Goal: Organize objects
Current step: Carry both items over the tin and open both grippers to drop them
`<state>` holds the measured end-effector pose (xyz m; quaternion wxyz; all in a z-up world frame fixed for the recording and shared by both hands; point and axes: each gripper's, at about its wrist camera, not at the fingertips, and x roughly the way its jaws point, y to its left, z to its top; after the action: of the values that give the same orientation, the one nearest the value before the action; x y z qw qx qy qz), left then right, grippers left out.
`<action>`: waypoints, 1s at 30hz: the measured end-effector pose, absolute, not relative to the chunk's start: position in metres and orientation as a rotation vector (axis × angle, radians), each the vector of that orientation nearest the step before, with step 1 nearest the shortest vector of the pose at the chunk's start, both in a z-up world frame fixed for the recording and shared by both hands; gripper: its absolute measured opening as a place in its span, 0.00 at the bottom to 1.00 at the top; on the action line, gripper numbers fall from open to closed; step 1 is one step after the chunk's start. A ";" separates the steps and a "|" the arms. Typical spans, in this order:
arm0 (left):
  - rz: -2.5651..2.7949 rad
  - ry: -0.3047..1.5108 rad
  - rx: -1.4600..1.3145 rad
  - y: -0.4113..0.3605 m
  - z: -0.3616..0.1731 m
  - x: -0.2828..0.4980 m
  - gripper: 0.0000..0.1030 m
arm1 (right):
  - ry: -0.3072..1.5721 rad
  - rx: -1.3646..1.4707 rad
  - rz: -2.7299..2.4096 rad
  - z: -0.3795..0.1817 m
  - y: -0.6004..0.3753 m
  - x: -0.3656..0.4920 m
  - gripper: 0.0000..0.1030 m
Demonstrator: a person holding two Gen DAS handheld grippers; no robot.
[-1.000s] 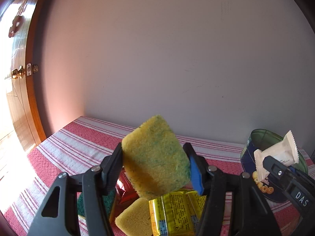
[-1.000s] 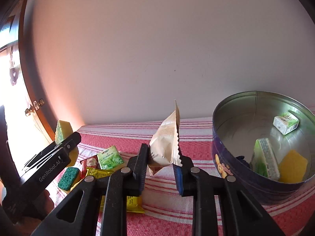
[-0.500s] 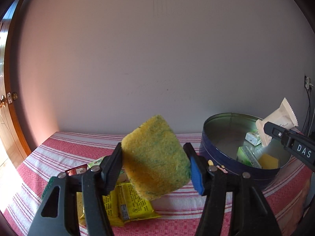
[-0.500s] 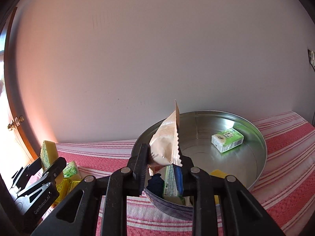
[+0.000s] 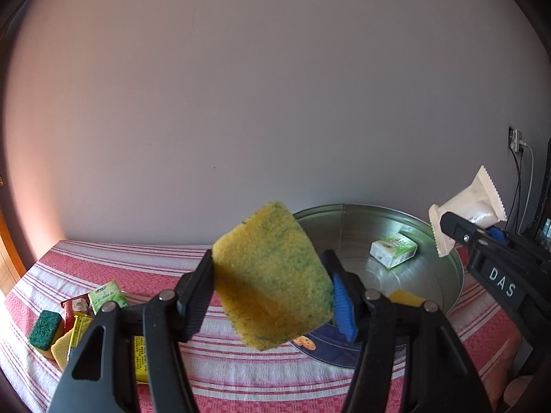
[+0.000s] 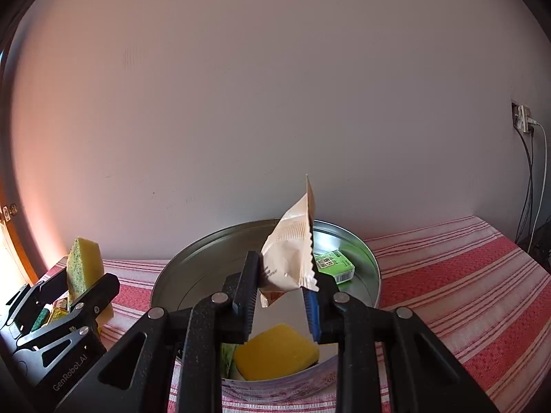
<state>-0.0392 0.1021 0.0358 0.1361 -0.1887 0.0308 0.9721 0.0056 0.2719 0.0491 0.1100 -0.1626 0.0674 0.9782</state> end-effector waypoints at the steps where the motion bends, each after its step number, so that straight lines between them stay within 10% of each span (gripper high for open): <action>1: 2.808 0.087 -0.551 0.107 0.035 -0.040 0.59 | 0.186 -0.474 2.871 0.049 0.275 0.006 0.26; 30: 2.703 0.158 -0.655 0.182 0.002 -0.085 0.60 | 0.267 -0.715 2.793 -0.002 0.358 -0.060 0.27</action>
<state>-0.0852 0.1816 0.0020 0.1770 -0.2314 0.0559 0.9550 -0.0595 0.3585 -0.0020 0.1226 -0.2450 0.0916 0.9574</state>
